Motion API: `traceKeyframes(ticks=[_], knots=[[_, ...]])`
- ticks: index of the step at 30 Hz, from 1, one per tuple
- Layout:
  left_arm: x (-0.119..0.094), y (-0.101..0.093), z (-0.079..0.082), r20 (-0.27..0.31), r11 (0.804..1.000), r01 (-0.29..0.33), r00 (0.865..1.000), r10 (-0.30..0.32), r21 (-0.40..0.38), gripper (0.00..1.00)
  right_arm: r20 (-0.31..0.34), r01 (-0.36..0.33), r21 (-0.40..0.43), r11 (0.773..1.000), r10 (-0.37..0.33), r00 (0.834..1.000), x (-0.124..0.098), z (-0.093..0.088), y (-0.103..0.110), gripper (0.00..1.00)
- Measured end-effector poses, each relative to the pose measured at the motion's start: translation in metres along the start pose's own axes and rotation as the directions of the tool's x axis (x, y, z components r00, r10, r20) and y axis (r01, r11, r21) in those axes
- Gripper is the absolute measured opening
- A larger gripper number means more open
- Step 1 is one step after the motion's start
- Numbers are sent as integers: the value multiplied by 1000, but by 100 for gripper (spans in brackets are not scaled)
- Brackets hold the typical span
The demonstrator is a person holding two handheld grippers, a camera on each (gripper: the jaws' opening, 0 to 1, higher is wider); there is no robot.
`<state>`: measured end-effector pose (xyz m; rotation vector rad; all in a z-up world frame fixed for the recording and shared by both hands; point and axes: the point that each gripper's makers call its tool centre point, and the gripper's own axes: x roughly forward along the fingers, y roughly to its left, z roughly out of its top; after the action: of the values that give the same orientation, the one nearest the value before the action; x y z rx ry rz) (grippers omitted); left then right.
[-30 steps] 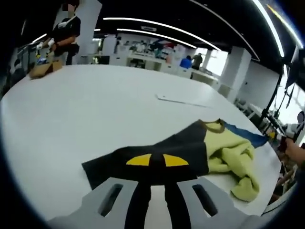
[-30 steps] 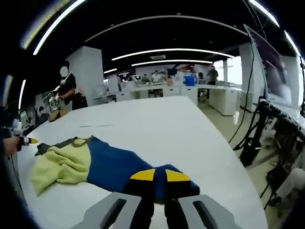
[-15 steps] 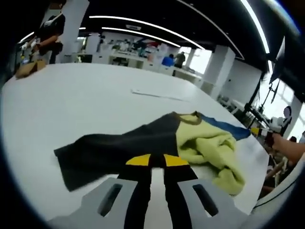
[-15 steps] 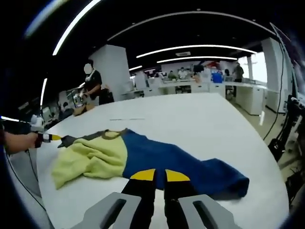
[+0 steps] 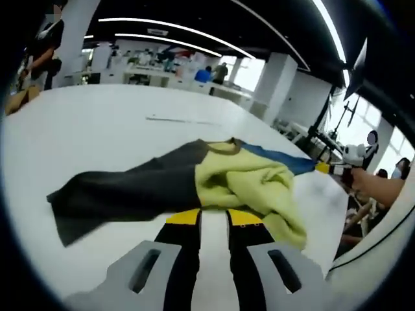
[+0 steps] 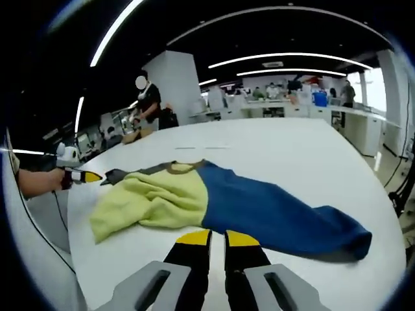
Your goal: Fold the garment on the visible template until the final outline fits inside the template.
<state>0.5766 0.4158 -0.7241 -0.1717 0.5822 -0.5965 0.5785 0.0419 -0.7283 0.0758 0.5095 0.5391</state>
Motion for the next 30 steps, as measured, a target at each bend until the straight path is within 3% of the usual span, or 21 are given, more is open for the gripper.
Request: traceKeyframes(ticks=[9, 15, 30], knots=[[2, -33, -16, -19, 998, 65, 998, -64, 22, 13, -18, -70, -24, 997, 69, 997, 4, -4, 25, 7], [-2, -45, -22, -20, 997, 71, 997, -71, 33, 13, -21, -101, -45, 994, 100, 995, 2, -5, 33, 8], [1, -78, -61, -97, 992, 122, 988, -119, 22, 13, -34, -115, -50, 992, 114, 993, 2, -12, 36, 8]])
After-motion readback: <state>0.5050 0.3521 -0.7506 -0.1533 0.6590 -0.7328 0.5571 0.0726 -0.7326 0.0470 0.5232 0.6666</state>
